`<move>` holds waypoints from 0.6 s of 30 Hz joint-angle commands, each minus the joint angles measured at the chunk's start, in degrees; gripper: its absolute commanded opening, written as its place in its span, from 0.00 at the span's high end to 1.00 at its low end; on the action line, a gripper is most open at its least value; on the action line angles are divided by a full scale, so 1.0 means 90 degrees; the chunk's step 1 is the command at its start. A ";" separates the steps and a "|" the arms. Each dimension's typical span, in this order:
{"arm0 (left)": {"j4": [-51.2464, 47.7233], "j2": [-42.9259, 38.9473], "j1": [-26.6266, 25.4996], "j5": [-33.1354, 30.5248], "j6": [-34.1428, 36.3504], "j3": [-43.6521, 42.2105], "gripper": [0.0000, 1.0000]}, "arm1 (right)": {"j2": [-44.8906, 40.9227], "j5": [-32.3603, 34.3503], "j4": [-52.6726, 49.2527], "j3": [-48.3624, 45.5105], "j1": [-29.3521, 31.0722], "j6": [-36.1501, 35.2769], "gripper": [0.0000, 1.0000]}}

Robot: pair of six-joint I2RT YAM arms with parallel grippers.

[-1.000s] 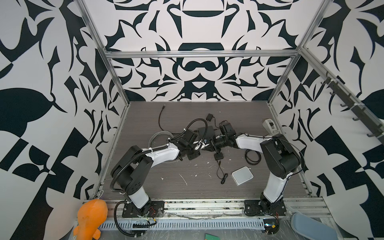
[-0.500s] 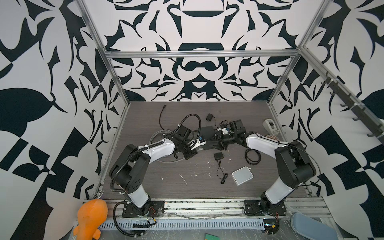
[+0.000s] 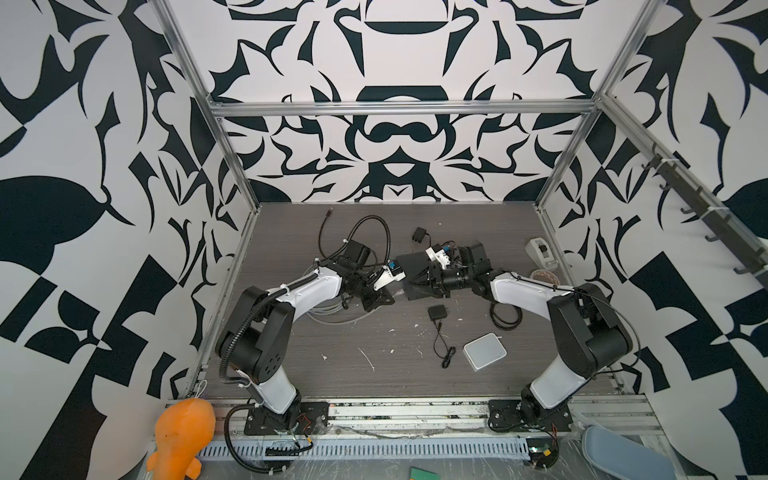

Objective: Insert the plug into the switch port

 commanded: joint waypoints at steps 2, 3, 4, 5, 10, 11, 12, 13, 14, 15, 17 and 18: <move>-0.0497 0.0192 0.0125 0.0670 0.0237 0.0246 1.00 | -0.0069 -0.0043 -0.0238 0.0299 0.0153 -0.1032 0.60; -0.0512 0.0189 0.0134 0.0664 0.0247 0.0261 1.00 | -0.0046 0.0047 -0.0364 0.0343 0.0161 -0.1113 0.60; -0.0543 0.0205 0.0135 0.0646 0.0277 0.0274 1.00 | 0.0024 0.0078 -0.0501 0.0419 0.0161 -0.1115 0.60; -0.0558 0.0205 0.0139 0.0632 0.0279 0.0283 1.00 | 0.0100 0.0020 -0.0481 0.0466 0.0164 -0.1028 0.60; -0.0679 0.0201 0.0173 0.0682 0.0346 0.0325 1.00 | 0.0167 0.0000 0.0084 0.0400 0.0240 -0.0115 0.58; -0.0691 0.0197 0.0189 0.0744 0.0354 0.0325 1.00 | 0.0115 -0.0032 0.0121 0.0391 0.0283 -0.0090 0.58; -0.0710 0.0204 0.0205 0.0807 0.0364 0.0326 1.00 | 0.0059 -0.0004 0.0062 0.0395 0.0321 -0.0161 0.58; -0.0709 0.0202 0.0223 0.0859 0.0366 0.0325 1.00 | 0.0016 0.0074 -0.0154 0.0439 0.0362 -0.0355 0.58; -0.0711 0.0211 0.0241 0.0887 0.0380 0.0334 1.00 | -0.0011 0.0149 -0.0420 0.0504 0.0399 -0.0597 0.58; -0.0741 0.0228 0.0235 0.0903 0.0406 0.0353 1.00 | 0.0002 0.0228 -0.0593 0.0566 0.0417 -0.0758 0.58; -0.0834 0.0264 0.0248 0.0902 0.0451 0.0417 1.00 | 0.0107 0.0260 -0.0670 0.0655 0.0434 -0.0841 0.60; -0.0873 0.0284 0.0261 0.0911 0.0482 0.0439 1.00 | 0.0167 0.0266 -0.0660 0.0691 0.0444 -0.0846 0.61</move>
